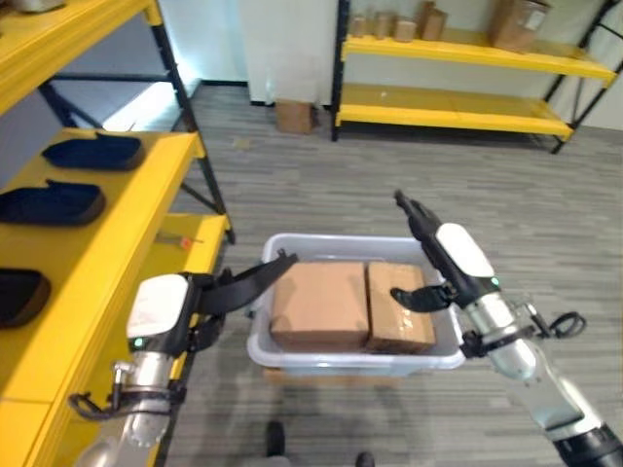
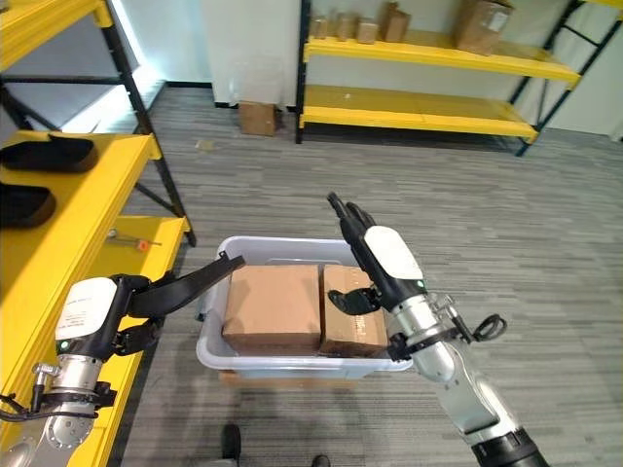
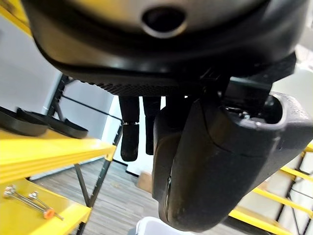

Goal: Move parts from the plastic box to the shelf.

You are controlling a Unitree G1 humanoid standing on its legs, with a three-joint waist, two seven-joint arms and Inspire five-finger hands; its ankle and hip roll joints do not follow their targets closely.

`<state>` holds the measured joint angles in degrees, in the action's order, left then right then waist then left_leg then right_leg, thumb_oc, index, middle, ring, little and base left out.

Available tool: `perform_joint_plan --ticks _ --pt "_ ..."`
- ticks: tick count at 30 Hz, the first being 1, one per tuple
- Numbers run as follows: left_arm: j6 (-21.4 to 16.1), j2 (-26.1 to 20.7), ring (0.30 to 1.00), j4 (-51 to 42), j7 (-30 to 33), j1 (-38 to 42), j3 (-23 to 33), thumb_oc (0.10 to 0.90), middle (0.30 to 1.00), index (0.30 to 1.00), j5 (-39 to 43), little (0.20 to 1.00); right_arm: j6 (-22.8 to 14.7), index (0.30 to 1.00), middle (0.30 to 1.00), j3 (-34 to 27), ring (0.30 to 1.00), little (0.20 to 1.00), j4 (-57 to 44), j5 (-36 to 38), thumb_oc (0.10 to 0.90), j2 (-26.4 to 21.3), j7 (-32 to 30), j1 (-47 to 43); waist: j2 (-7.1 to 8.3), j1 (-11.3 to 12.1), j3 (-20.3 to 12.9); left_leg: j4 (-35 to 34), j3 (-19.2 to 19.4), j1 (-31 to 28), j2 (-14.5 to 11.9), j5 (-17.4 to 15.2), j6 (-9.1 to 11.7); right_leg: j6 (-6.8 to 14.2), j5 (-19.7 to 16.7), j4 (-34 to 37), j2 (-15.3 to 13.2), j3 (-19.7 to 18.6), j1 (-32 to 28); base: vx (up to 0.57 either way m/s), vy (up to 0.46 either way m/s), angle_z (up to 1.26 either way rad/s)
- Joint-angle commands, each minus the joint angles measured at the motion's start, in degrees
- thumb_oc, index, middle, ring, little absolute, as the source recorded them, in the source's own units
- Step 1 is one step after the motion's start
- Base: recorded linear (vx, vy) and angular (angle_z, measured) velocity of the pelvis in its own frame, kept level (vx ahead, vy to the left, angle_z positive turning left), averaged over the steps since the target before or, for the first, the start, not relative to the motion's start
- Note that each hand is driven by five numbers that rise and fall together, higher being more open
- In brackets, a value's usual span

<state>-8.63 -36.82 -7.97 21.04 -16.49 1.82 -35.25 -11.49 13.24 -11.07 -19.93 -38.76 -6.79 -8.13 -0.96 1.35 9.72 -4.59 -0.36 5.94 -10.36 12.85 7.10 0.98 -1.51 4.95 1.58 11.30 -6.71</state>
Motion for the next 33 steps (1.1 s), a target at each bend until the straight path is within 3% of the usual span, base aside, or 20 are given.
perform_joint_plan --ticks 1,3,6,8,9,11,12,16,18,31,32,33 --pt "-3.3 -0.5 0.3 -3.8 7.3 11.1 1.9 0.4 0.3 0.3 -0.6 0.3 -4.5 1.0 1.0 -1.7 1.0 1.0 -2.3 2.1 0.9 -0.4 -5.3 -9.6 0.56 0.7 -0.2 -0.3 -3.0 -0.9 -3.5 4.0 2.5 0.8 5.0 -7.1 -4.2 3.9 5.8 -0.18 -0.049 0.86" --pt "-3.3 -0.8 0.3 -3.6 7.7 13.3 0.5 0.4 0.3 0.3 -0.7 0.3 -4.2 1.0 1.0 -1.4 1.0 1.0 -1.9 1.1 0.9 -0.6 -6.3 -10.8 0.98 0.4 0.3 0.4 -1.4 -0.1 -2.3 3.3 1.3 0.7 4.5 -7.2 -5.5 6.1 7.2 -0.19 -0.07 0.64" --pt "-3.9 -0.3 0.3 -4.5 7.9 15.2 -0.9 0.4 0.3 0.3 -0.7 0.3 -4.0 1.0 1.0 -0.5 1.0 1.0 -1.6 0.2 0.9 0.3 -7.1 -11.1 2.3 -0.3 -0.4 10.9 1.0 -0.6 -0.3 -4.7 -1.7 0.4 3.1 -6.5 -7.2 7.4 9.0 -0.15 -0.115 0.7" --pt "-3.9 0.0 0.3 -4.7 7.7 16.2 -1.7 0.4 0.3 0.3 -1.1 0.3 -4.1 1.0 1.0 -0.3 1.0 1.0 -1.7 -0.1 0.9 1.0 -7.1 -10.4 2.59 -0.9 -1.2 16.7 3.8 -2.3 0.2 -9.4 -2.4 0.1 3.1 -5.8 -7.5 9.0 9.0 -0.08 -0.076 0.71" --pt "-4.2 0.2 0.3 -5.1 7.5 16.5 -2.1 0.4 0.3 0.3 -1.6 0.3 -4.0 1.0 1.0 -0.6 1.0 1.0 -1.8 -0.2 0.9 1.6 -6.9 -9.0 2.45 -1.7 -1.8 19.4 5.7 -4.6 0.5 -12.5 -2.7 0.0 3.0 -5.3 -7.5 10.4 8.8 -0.04 0.001 0.89" --pt "-4.4 0.3 0.3 -5.5 7.5 16.4 -2.2 0.4 0.3 0.3 -1.7 0.3 -3.9 1.0 1.0 -1.2 1.0 1.0 -1.9 -0.2 0.9 1.7 -6.9 -7.9 2.15 -2.2 -2.0 20.0 6.4 -6.1 0.5 -13.6 -2.7 0.1 3.0 -5.5 -7.5 11.4 8.4 0.01 0.067 0.88" --pt "-4.6 0.5 0.3 -5.6 7.1 16.7 -2.6 0.4 0.3 0.3 -1.6 0.3 -3.8 1.0 1.0 -2.2 1.0 1.0 -1.9 0.1 0.9 2.1 -6.7 -6.4 1.27 -3.3 -2.8 18.7 6.7 -9.3 0.7 -16.0 -2.2 0.6 3.7 -6.0 -7.4 11.8 8.3 0.06 0.086 0.94" --pt "-5.1 0.9 0.3 -5.9 6.4 16.0 -3.7 0.4 0.3 0.3 -1.6 0.3 -3.8 1.0 1.0 -4.8 1.0 1.0 -2.9 0.3 0.9 2.0 -7.0 -2.4 0.33 -4.8 -4.1 10.0 9.5 -12.4 1.0 -17.4 -2.5 2.1 2.8 -6.7 -8.6 13.8 7.7 0.01 0.175 0.7" --pt "-5.2 0.8 0.3 -6.4 6.1 15.0 -4.3 0.4 0.3 0.3 -2.5 0.3 -3.6 1.0 1.0 -5.8 1.0 1.0 -2.8 0.0 0.9 2.7 -6.7 -0.2 -0.1 -4.2 -5.4 3.6 8.9 -14.4 2.9 -18.0 -3.4 3.2 1.4 -6.5 -9.9 14.0 7.8 -0.02 0.321 0.95" --pt "-5.5 0.1 0.3 -7.2 4.8 12.5 -4.4 0.4 0.3 0.3 -2.1 0.3 -2.2 1.0 1.0 -5.5 1.0 1.0 -1.1 -1.2 0.9 4.9 -5.3 1.8 2.33 -1.6 -5.2 0.2 5.8 -14.1 9.7 -17.9 -7.9 7.7 -4.1 -7.5 -16.0 14.9 8.3 -0.05 0.173 0.1" --pt "-5.5 -0.2 0.3 -7.1 4.5 11.7 -4.2 0.4 0.3 0.3 -2.2 0.3 -1.8 1.0 1.0 -5.1 1.0 1.0 -0.7 -2.2 0.9 5.9 -5.0 2.0 3.03 -0.9 -5.2 -0.3 5.0 -14.3 11.8 -18.0 -9.1 9.2 -6.0 -7.5 -18.2 14.9 8.4 -0.09 0.272 0.16" --pt "-5.5 -0.1 0.3 -7.1 4.5 11.6 -4.2 0.4 0.3 0.3 -2.2 0.3 -1.7 1.0 1.0 -4.8 1.0 1.0 -0.7 -2.6 0.9 6.2 -5.0 1.9 3.15 -0.8 -5.1 -0.4 5.0 -14.3 12.3 -18.0 -9.4 9.5 -6.5 -7.6 -18.8 14.8 8.5 -0.1 0.281 0.17"
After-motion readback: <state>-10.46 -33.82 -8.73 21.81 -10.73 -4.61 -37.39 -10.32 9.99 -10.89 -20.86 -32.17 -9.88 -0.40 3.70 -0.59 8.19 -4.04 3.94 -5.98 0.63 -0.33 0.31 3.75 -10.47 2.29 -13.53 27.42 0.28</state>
